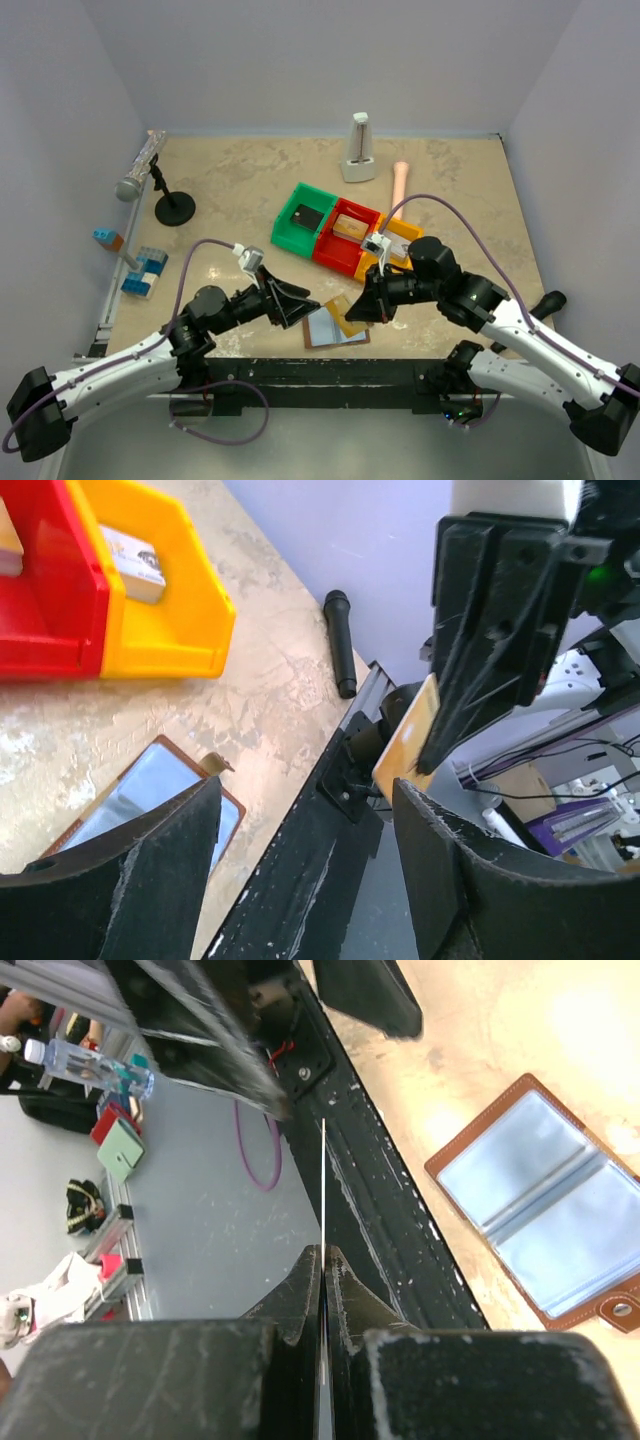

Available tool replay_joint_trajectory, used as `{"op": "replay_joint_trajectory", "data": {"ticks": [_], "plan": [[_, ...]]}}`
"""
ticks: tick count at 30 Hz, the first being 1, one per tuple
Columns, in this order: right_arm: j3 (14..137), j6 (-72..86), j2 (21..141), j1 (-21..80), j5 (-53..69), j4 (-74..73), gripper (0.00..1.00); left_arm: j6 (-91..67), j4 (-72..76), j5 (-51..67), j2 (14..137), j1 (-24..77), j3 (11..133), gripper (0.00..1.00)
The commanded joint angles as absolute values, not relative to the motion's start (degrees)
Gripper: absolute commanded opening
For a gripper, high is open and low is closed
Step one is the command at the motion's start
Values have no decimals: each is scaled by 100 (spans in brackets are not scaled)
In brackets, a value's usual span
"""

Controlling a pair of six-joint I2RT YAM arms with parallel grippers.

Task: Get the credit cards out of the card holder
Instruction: Remove the credit card from the card holder.

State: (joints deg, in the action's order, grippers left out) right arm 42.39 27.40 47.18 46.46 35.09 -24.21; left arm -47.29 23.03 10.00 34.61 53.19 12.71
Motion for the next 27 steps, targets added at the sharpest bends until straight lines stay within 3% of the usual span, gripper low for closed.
{"op": "replay_joint_trajectory", "data": {"ticks": [1,11,27], "plan": [[4307,2944,4684,4606,3498,-2004,0,-5448,4169,1062,3831,5300,670,71],[4315,3059,4720,4605,3700,-1837,0,-5994,7319,1810,5282,5309,273,64],[4350,3094,4939,4605,3928,-1688,0,-5730,6504,1855,5186,5317,562,55]]}}
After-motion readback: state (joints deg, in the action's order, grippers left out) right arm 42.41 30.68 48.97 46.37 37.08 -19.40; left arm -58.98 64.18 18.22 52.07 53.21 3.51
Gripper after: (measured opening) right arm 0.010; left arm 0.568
